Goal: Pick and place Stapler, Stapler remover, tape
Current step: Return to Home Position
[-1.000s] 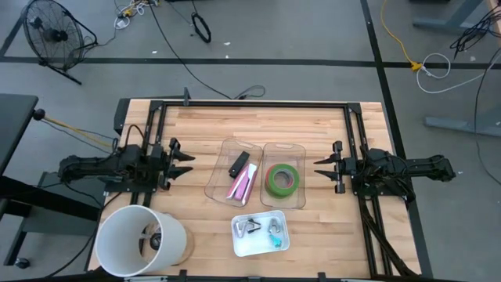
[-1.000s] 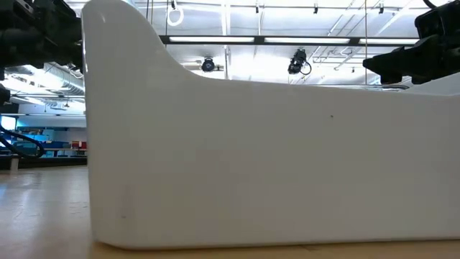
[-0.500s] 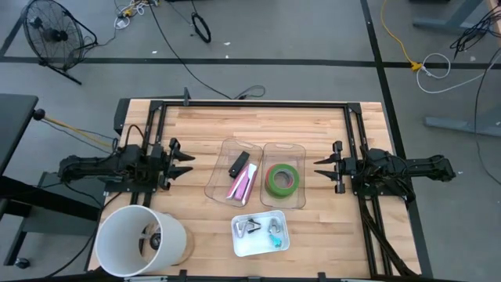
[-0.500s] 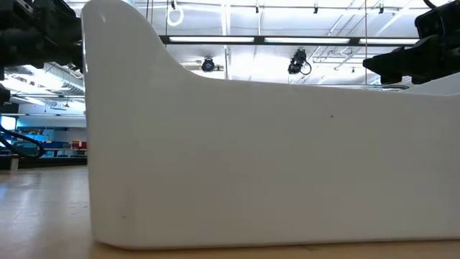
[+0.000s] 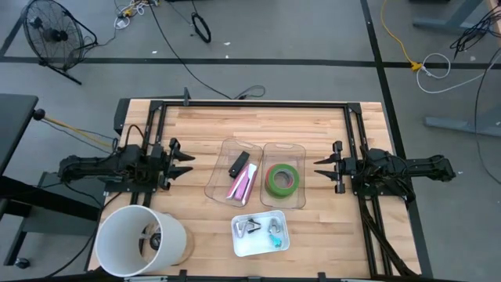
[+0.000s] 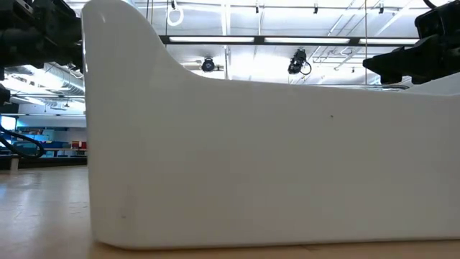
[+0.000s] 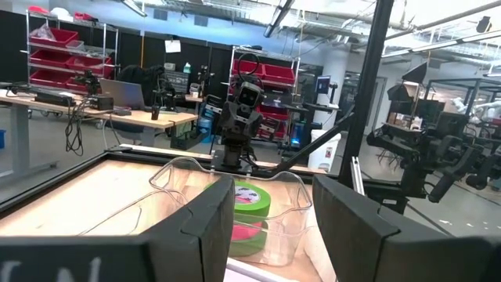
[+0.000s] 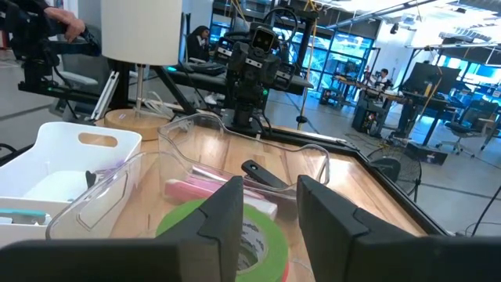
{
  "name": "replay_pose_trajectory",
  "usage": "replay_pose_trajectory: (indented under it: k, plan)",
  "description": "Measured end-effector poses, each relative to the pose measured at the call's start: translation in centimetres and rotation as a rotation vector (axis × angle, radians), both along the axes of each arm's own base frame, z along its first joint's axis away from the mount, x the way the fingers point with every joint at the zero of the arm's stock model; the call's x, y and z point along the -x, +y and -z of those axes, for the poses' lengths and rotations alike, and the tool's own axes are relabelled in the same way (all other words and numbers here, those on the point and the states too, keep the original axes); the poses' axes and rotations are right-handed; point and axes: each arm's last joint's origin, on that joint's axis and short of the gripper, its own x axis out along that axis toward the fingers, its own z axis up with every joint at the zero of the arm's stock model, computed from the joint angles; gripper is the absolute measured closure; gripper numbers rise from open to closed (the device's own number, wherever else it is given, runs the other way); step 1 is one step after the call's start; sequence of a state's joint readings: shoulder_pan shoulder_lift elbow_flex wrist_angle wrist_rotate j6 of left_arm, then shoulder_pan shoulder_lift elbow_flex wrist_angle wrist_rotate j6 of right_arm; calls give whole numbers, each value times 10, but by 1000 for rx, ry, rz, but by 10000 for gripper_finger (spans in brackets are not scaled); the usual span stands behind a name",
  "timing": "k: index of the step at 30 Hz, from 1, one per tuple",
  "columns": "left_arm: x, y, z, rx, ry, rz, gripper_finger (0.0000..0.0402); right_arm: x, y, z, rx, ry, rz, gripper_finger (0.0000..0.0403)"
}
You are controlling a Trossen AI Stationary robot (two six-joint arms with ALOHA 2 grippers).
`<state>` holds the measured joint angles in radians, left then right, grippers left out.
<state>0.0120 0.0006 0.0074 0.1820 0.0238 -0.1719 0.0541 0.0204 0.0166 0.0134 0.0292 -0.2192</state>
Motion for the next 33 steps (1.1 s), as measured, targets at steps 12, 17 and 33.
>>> replay_pose_trajectory:
  k: [12,17,33]
  plan:
    - [0,0,0,0,0,0,225,0,0,0,0,0,0,281]
    - [0,0,0,9,1,2,225,0,0,0,0,0,0,281]
    - [-1,-3,8,-118,72,78,225,0,0,0,0,0,0,281]
